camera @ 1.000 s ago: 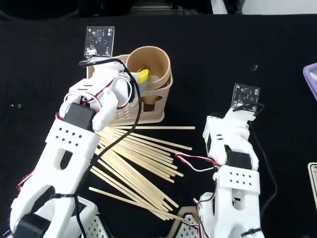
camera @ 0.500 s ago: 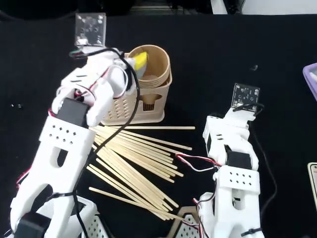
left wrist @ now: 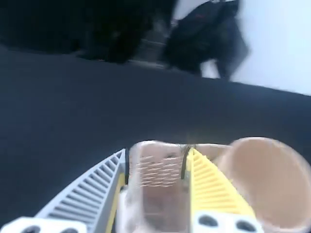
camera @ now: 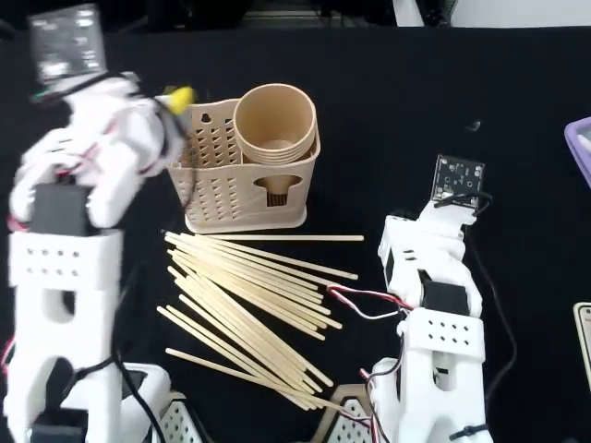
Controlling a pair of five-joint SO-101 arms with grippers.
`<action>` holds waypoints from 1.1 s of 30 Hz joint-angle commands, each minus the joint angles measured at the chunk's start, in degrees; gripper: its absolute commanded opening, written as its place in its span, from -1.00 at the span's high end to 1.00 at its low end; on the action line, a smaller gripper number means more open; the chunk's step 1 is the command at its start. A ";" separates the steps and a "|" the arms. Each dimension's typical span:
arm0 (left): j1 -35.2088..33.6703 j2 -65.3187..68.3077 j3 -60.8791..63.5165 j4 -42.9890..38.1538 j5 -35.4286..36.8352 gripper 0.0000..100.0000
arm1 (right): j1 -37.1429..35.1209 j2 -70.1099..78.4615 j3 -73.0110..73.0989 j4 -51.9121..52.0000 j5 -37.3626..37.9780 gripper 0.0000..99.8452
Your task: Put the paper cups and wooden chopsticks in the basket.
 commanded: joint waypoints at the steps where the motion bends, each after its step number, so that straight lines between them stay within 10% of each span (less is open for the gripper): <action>1: -10.77 -6.15 2.33 7.12 -7.82 0.59 | -1.41 -1.45 -2.77 1.85 3.43 0.98; 6: -22.11 -12.40 17.63 13.89 -12.04 0.59 | -8.00 -1.36 -10.24 13.19 9.05 0.98; 19: -27.82 -17.58 61.76 -11.16 -13.54 0.59 | -37.01 -1.36 -19.74 44.57 30.59 0.98; 33: -32.57 -17.58 65.89 -15.38 -5.89 0.59 | -68.13 5.41 -10.42 36.13 23.65 0.64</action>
